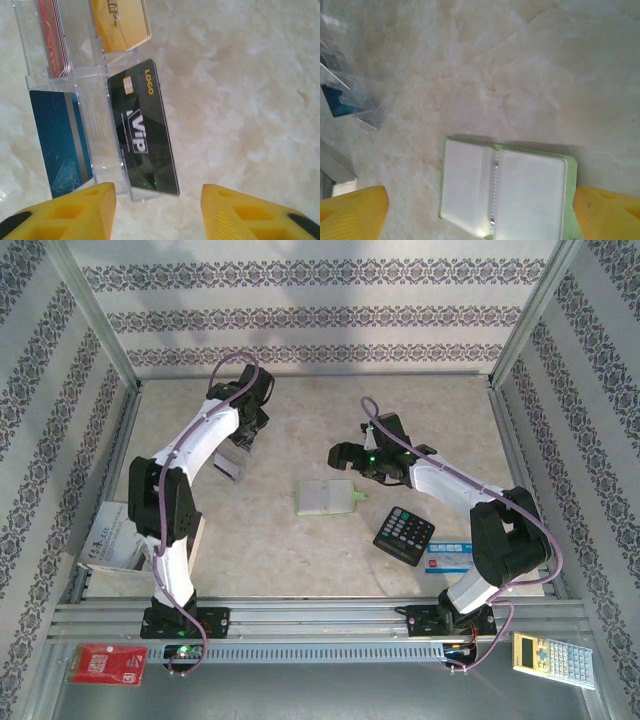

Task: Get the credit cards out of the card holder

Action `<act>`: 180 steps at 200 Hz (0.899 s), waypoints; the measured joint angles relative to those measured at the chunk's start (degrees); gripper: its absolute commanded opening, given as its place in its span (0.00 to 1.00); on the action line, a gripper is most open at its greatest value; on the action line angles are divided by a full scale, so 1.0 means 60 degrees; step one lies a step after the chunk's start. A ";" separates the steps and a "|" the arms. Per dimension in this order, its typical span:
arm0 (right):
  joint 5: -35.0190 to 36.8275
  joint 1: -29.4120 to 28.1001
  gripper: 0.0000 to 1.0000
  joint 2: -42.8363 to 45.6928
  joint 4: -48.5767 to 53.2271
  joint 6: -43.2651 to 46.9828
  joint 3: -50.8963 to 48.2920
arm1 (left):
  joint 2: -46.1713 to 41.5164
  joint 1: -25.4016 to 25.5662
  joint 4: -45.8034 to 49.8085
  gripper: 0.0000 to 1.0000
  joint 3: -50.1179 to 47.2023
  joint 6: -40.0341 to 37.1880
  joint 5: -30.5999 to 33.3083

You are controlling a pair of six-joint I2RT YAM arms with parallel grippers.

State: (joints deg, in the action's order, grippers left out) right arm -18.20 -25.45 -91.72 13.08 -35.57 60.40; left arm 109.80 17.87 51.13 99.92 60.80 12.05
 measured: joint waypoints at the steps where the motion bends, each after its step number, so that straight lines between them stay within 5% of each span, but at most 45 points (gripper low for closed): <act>1: 0.0015 -0.0018 0.92 0.0000 0.0018 0.0000 0.0004 | -0.0036 0.0000 -0.0015 0.55 -0.0036 -0.0011 -0.0015; 47: 0.0951 -0.1421 0.81 -0.0390 0.1002 0.0397 0.0288 | -0.2565 0.0000 -0.1596 0.73 -0.2812 -0.1075 -0.0729; 90: 0.1727 -0.2419 0.71 -0.1494 0.1763 0.0506 0.0951 | -0.4411 -0.0248 -0.3275 1.00 -0.5555 -0.1993 -0.1235; 129: 0.2488 -0.3020 0.69 -0.2510 0.2379 0.0495 0.2065 | -0.6200 -0.0940 -0.4422 1.00 -0.7694 -0.2707 -0.1774; 180: 0.2885 -0.3206 0.68 -0.3563 0.2929 0.0423 0.3158 | -0.7009 -0.1494 -0.4677 1.00 -0.8466 -0.3523 -0.2299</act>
State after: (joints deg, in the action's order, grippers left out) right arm -0.89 -44.69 -113.10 30.65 -33.04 79.35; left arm 67.75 8.91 23.07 49.12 39.66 -1.74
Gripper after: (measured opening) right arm 0.678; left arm 0.997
